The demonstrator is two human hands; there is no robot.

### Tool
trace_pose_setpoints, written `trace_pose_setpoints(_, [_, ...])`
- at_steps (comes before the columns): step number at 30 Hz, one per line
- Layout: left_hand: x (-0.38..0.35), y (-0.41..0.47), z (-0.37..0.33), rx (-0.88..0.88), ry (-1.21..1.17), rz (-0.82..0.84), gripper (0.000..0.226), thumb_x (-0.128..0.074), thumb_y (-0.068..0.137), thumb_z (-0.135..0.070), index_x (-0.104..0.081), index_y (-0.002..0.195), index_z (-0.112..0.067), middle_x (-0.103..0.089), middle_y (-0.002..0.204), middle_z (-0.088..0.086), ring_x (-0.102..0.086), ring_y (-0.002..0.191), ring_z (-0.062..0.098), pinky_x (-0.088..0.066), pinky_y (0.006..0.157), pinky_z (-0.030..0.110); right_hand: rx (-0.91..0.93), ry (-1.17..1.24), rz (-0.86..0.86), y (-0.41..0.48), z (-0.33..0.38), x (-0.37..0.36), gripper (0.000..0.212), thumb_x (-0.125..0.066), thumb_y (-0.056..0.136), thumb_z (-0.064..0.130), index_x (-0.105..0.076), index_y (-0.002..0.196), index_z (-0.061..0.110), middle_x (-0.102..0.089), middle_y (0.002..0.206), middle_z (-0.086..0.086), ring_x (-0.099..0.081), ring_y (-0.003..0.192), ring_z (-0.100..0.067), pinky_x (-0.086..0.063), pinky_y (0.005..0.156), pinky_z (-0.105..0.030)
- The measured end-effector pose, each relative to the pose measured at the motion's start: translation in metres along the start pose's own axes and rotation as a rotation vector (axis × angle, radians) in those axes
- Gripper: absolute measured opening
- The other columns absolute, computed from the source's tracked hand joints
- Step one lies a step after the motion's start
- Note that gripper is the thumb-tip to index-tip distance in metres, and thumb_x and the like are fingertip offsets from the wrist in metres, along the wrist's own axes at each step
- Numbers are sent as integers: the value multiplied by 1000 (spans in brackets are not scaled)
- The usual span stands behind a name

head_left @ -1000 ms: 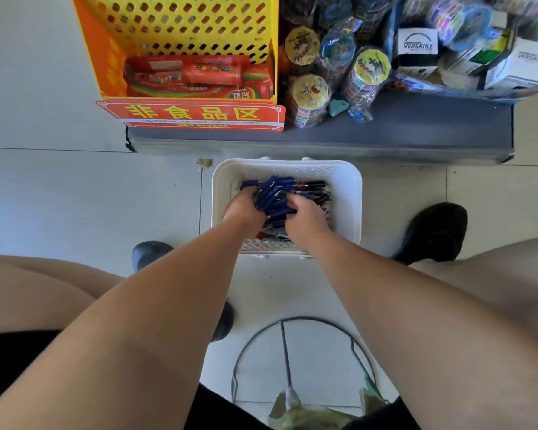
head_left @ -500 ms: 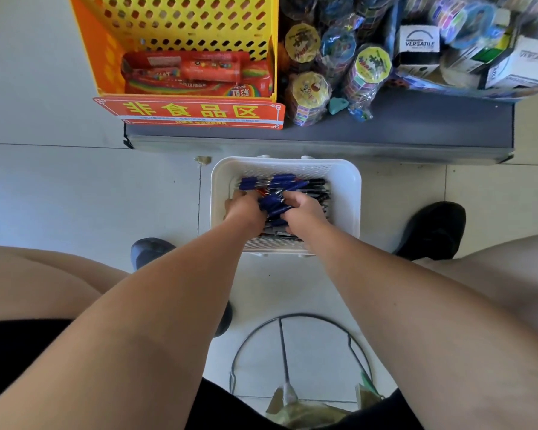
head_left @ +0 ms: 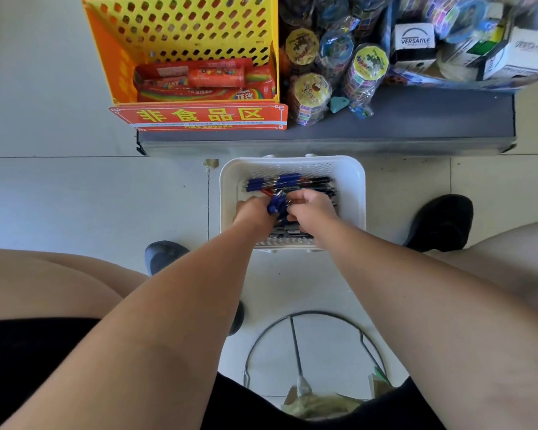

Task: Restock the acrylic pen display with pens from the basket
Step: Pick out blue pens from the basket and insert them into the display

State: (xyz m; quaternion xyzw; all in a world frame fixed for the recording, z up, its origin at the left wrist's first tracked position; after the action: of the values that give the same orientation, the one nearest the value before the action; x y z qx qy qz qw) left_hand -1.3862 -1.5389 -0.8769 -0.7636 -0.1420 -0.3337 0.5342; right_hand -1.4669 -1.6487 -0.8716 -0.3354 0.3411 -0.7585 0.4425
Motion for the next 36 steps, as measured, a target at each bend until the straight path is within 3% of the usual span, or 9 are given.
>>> trace_pose_setpoints(4, [7, -9, -4, -2, -231, -32, 19, -53, 100, -26, -62, 109, -12, -60, 91, 6, -57, 85, 25, -41, 73, 31, 50, -114, -35, -2, 5, 0, 17, -68, 83, 18, -64, 93, 31, -72, 94, 1, -70, 88, -17, -57, 74, -33])
trace_pose_setpoints(6, [14, -15, -5, 0, -331, -60, 19, -56, 99, -25, -67, 105, -11, -62, 86, 5, -56, 78, 22, -41, 68, 29, 84, -168, -62, -6, 9, 4, 23, -68, 83, 20, -64, 102, 30, -69, 99, 3, -66, 91, -16, -55, 83, -33])
trace_pose_setpoints(9, [23, -24, -8, -4, -404, -98, 18, -56, 98, -25, -68, 101, -11, -61, 81, 5, -55, 75, 22, -41, 64, 29, 137, -217, -68, -14, 14, 11, 34, -68, 84, 17, -62, 116, 25, -64, 102, 7, -61, 94, -14, -47, 80, -26])
trace_pose_setpoints(15, [39, -48, -13, -7, -598, -134, 19, -51, 102, -31, -62, 99, -16, -55, 70, 1, -50, 62, 19, -40, 58, 32, 230, -313, -22, -38, 26, 18, 36, -68, 86, 18, -63, 122, 19, -63, 112, 4, -59, 100, -16, -48, 86, -28])
trace_pose_setpoints(21, [71, -83, -25, -64, -757, -242, 25, -60, 97, -31, -69, 86, -11, -64, 77, 13, -56, 72, 25, -51, 76, 44, 391, -271, 54, -76, 41, 14, 4, -68, 89, 22, -68, 85, 24, -72, 86, 3, -67, 84, -18, -52, 77, -32])
trace_pose_setpoints(26, [97, -119, -39, -110, -807, -307, 32, -59, 94, -43, -68, 83, -15, -60, 73, 9, -54, 67, 22, -48, 69, 39, 532, -165, 1, -120, 63, 21, 31, -67, 92, 32, -58, 64, 22, -56, 57, 10, -51, 58, -13, -39, 62, -31])
trace_pose_setpoints(30, [116, -152, -55, -205, -819, -350, 38, -53, 98, -43, -69, 98, -8, -61, 74, 9, -56, 67, 21, -48, 67, 38, 617, -69, -23, -153, 74, 32, 25, -67, 90, 28, -67, 77, 6, -66, 66, -1, -57, 62, -19, -46, 68, -36])
trace_pose_setpoints(34, [140, -188, -67, -289, -906, -459, 28, -53, 100, -37, -62, 77, -25, -52, 60, 2, -47, 54, 17, -40, 56, 32, 717, -17, -33, -186, 95, 44, 16, -69, 88, 28, -69, 76, 17, -66, 68, 6, -54, 58, -5, -43, 61, -28])
trace_pose_setpoints(36, [156, -206, -72, -331, -955, -518, 28, -57, 98, -38, -59, 74, -23, -47, 57, -1, -43, 53, 17, -38, 56, 32, 775, 83, -55, -203, 111, 51, 11, -75, 85, 26, -68, 81, 19, -66, 71, 9, -57, 60, -2, -43, 62, -23])
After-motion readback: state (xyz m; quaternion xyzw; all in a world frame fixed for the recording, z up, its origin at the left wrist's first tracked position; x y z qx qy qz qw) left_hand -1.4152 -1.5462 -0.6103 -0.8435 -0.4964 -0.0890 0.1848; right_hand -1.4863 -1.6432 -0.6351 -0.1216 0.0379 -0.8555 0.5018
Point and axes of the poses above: each hand's wrist, its own y-axis towards the middle knuckle, its own x-axis out of the back of the hand, z = x × y, the point moved 4 cm from there along y, towards the middle knuckle
